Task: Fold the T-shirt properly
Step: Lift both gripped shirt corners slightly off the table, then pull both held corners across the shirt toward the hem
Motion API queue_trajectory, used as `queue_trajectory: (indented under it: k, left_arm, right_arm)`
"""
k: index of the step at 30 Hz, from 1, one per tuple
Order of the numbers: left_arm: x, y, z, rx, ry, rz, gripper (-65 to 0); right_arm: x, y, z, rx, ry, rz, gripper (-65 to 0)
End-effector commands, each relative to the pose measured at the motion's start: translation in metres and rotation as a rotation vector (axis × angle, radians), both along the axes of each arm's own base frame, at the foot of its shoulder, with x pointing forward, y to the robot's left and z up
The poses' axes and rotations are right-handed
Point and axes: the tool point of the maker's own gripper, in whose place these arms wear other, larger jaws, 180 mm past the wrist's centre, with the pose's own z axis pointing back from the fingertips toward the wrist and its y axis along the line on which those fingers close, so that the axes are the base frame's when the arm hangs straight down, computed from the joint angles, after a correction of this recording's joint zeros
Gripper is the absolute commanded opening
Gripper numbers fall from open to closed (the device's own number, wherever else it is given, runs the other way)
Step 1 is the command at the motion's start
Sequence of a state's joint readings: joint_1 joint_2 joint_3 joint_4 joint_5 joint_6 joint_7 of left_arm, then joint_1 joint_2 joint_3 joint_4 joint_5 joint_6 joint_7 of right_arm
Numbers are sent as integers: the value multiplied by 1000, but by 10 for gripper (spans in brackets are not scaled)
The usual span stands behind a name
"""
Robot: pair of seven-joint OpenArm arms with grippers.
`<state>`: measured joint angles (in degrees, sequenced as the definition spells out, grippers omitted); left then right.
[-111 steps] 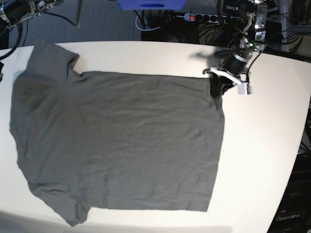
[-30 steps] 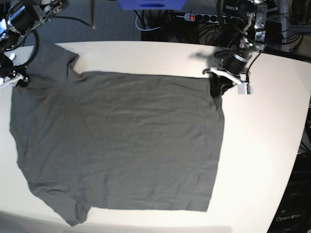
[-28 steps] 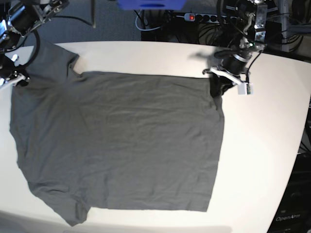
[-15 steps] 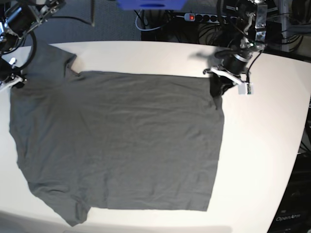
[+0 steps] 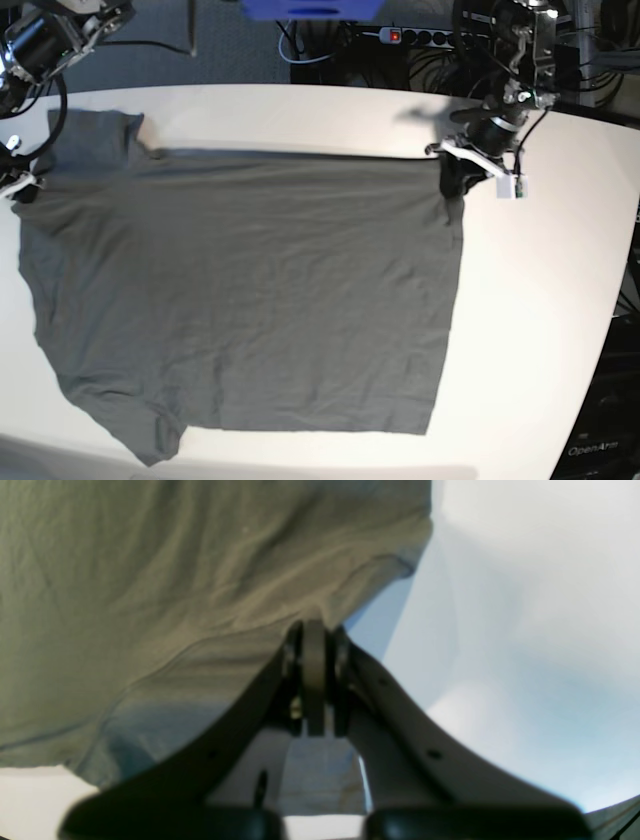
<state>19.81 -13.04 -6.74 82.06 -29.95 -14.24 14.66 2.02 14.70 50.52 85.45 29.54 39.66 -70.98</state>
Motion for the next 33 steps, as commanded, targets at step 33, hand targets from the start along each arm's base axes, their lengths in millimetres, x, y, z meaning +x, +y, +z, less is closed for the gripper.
queue_trajectory:
  k: [33]
  left_arm:
    - [74, -43, 96, -42, -197, -37, -625]
  right_arm:
    - [79, 18, 57, -56, -192, 105, -641]
